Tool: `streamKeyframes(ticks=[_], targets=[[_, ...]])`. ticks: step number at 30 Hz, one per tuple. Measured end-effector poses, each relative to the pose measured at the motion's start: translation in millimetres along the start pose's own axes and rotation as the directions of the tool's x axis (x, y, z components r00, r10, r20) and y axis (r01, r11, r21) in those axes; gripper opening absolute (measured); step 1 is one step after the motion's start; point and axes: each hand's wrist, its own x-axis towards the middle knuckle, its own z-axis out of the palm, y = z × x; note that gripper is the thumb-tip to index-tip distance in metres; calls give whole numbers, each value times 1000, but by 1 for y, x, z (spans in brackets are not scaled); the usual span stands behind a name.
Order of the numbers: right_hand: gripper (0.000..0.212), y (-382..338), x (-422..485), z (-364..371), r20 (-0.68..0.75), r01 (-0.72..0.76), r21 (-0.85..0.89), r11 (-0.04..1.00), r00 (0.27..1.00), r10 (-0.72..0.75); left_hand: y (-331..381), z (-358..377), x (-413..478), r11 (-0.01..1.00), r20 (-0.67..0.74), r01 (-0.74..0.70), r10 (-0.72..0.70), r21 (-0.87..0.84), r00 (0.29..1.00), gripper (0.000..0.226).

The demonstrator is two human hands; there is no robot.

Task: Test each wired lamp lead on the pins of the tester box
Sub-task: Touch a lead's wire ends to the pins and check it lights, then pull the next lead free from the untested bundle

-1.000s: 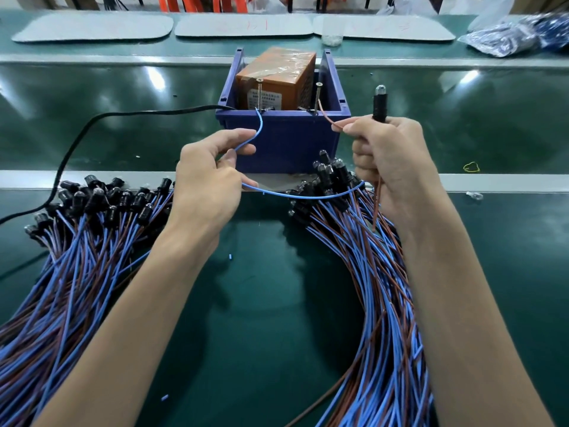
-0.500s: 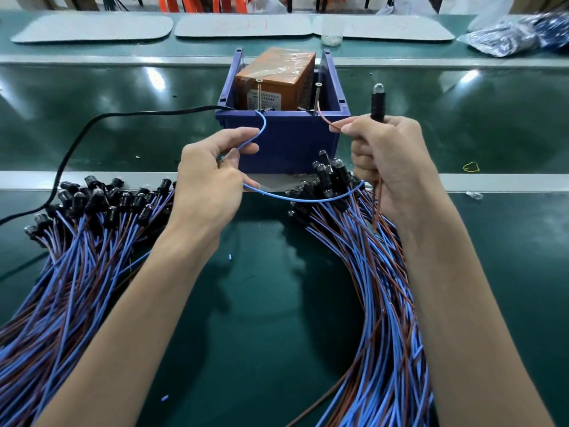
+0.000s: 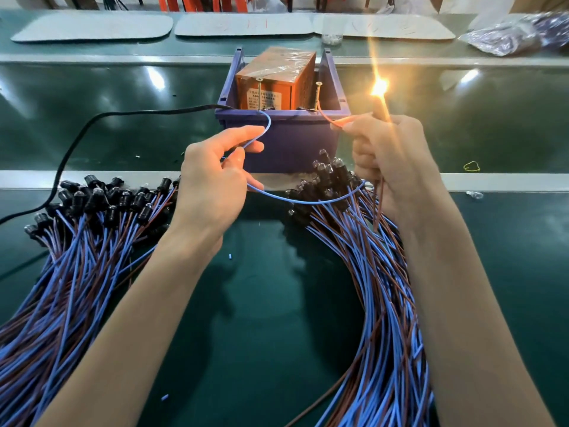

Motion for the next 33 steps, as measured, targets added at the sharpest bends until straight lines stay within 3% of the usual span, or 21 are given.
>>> streamKeyframes(ticks=[13, 20, 23, 28, 31, 33], targets=[[2, 0, -1, 1, 16, 8, -20, 1000, 1000, -8, 3, 0, -2, 1000, 45, 12, -12, 5, 999, 36], [18, -2, 0, 4, -6, 83, -158, 984, 996, -86, 19, 2, -13, 987, 162, -155, 147, 34, 976, 38], [19, 0, 1, 9, 42, 114, -294, 949, 993, -107, 25, 6, -21, 957, 232, -250, 212, 148, 949, 50], [27, 1, -1, 12, 200, 121, -491, 863, 979, -23, 33, 9, -30, 902, 335, -316, 213, 294, 918, 67], [30, -2, -3, 14, 143, 102, -458, 883, 989, -40, 30, 9, -31, 867, 320, -311, 189, 389, 928, 60], [37, -5, -2, 13, 63, 82, -435, 897, 996, -60, 31, 7, -28, 823, 313, -306, 165, 479, 935, 40]])
